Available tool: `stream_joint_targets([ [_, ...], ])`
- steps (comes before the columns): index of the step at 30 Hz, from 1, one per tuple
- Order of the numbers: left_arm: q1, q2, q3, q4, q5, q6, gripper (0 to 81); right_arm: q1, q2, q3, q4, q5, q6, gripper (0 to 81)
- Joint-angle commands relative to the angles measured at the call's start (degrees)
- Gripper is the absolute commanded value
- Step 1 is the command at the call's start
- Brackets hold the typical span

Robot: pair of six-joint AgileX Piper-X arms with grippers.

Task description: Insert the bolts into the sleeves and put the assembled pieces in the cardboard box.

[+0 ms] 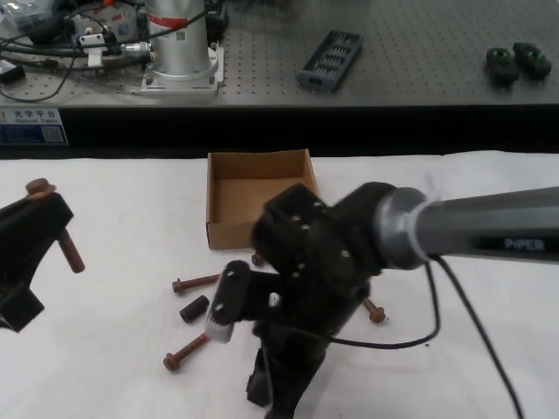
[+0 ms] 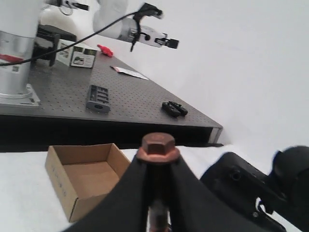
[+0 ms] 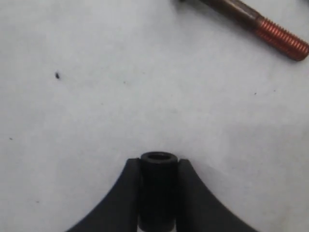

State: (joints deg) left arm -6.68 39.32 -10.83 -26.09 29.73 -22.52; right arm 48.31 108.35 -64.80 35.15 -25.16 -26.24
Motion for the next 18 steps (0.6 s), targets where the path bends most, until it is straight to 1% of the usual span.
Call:
stream_joint_targets([
  [1, 0.15, 1.01, 1.03, -5.77, -5.90, -4.40, 0.6, -0.67, -1.94, 0.64, -1.36, -3.40, 1.28, 4.3],
  [5, 0.00, 7.16, 1.01, -13.16, -5.93, -7.73, 0.6, -4.54, -12.23, 8.23, -10.10, -9.86, 7.40, 4.3],
  [7, -0.34, 11.93, 0.88, -19.28, -5.93, -11.23, 0.6, -6.30, -17.88, 13.32, -17.32, -13.47, 11.44, 4.3],
  [9, -1.58, 16.47, 0.65, -24.82, -5.93, -13.82, 0.6, -7.82, -23.16, 18.77, -26.28, -16.57, 15.99, 4.3],
  [11, -4.27, 21.39, -0.24, -28.57, -6.17, -15.21, 0.6, -9.00, -26.78, 23.72, -35.15, -19.08, 20.79, 4.3],
  [13, -7.58, 25.43, -2.11, -29.89, -6.60, -16.00, 0.6, -9.98, -29.20, 29.13, -46.47, -20.50, 27.35, 4.3],
  [16, -13.21, 31.45, -5.64, -31.35, -6.61, -16.19, 0.6, -10.68, -29.86, 35.91, -62.77, -20.65, 35.11, 4.3],
  [18, -16.06, 34.65, -8.67, -33.06, -6.78, -16.48, 0.6, -10.93, -29.32, 39.61, -72.32, -20.41, 38.42, 4.3],
])
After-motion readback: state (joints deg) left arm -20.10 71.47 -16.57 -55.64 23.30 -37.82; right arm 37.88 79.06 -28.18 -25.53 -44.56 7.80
